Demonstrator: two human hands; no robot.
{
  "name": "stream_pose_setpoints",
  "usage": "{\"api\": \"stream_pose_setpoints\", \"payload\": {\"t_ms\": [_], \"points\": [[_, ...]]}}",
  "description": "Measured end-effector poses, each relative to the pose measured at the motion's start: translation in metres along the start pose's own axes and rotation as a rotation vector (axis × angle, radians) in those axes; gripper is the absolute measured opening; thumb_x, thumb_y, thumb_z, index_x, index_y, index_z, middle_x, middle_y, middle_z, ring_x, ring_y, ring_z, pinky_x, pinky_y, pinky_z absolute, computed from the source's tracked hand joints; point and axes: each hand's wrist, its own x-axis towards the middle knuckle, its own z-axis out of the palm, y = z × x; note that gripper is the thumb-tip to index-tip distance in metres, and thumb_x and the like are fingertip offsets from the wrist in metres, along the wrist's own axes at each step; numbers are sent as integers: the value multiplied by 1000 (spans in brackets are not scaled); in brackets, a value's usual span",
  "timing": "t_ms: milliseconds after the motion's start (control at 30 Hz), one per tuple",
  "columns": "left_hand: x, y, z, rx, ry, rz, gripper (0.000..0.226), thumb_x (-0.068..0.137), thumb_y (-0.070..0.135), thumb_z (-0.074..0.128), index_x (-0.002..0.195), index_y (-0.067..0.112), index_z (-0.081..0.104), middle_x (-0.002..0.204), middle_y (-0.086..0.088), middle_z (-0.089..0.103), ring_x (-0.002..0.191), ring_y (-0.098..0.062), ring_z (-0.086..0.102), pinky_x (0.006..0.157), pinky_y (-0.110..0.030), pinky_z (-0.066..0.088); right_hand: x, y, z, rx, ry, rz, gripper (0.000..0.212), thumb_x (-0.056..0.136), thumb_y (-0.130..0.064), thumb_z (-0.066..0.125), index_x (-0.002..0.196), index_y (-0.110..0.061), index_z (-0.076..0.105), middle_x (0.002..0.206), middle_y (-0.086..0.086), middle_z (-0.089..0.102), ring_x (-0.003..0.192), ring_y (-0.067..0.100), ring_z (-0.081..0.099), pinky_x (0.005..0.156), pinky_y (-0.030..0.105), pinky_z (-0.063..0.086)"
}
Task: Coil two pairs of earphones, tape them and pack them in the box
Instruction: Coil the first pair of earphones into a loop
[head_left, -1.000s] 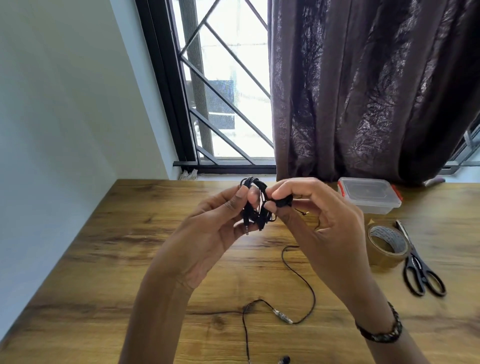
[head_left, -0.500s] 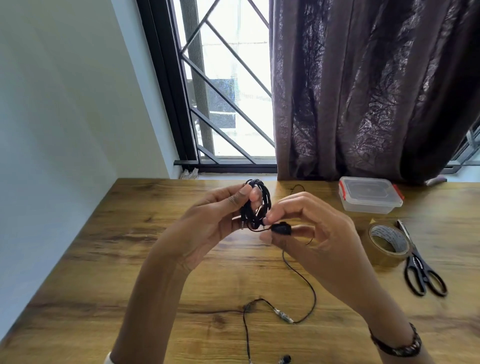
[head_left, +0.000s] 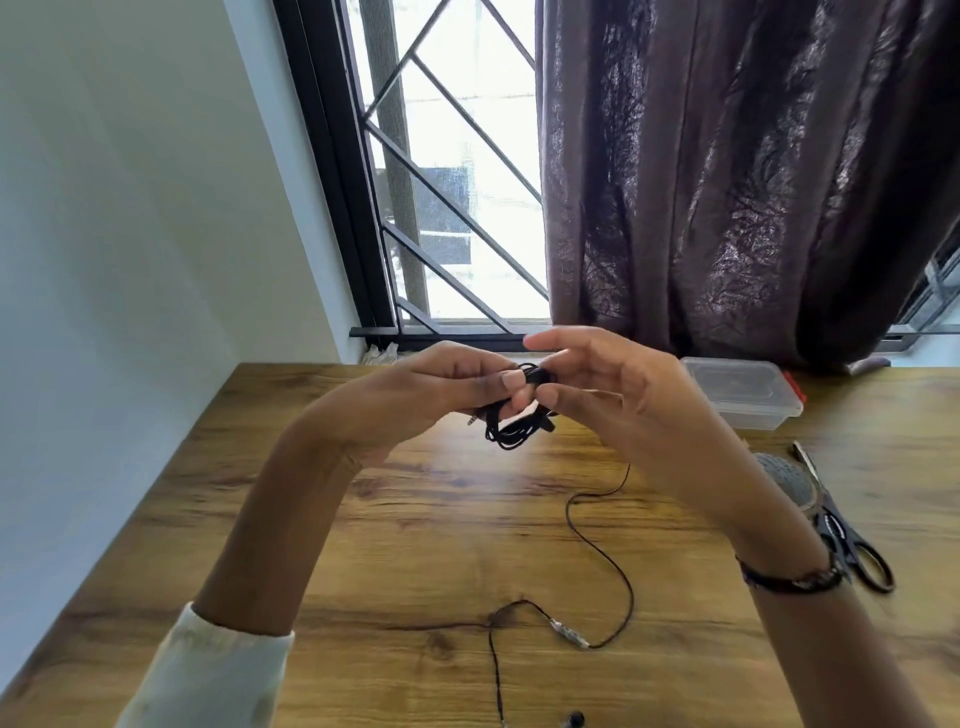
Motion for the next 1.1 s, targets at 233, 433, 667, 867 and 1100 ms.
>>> {"api": "stream_pose_setpoints", "payload": {"t_ms": [233,433,667,867,1100], "points": [[-1,-7,-5,-83,63,59,29,98,22,43,77,19,64,78,2,54,86,-13,52,86,-26,42,5,2,1,245,-8,32,26,81,-15,66,103,-3,69,95,8,76,91,14,72,81,20,54],[-1,-21,3,-238,149,155,27,96,22,41,78,16,61,80,9,60,90,-12,55,90,-25,43,-5,15,24,528,104,89,25,85,-17,60,103,-4,70,97,8,73,93,15,68,85,24,52],[-8,-33,0,-202,122,74,48,93,55,40,101,20,72,106,4,69,112,-18,59,106,-36,36,5,3,9,134,142,-19,22,73,-28,72,94,-21,77,85,3,77,82,34,72,80,51,57],[-3,-11,-4,-22,122,67,34,93,26,44,94,5,71,83,-2,69,86,-16,63,85,-21,48,15,-16,-7,-225,-75,-153,14,83,-8,72,95,-14,78,77,-3,76,75,10,70,72,13,52],[-1,-8,1,-101,209,185,28,93,25,47,75,9,64,71,5,62,78,-9,58,79,-16,43,14,-9,-2,167,-53,-18,26,81,-13,65,103,2,65,92,15,72,82,15,68,78,19,55]]}}
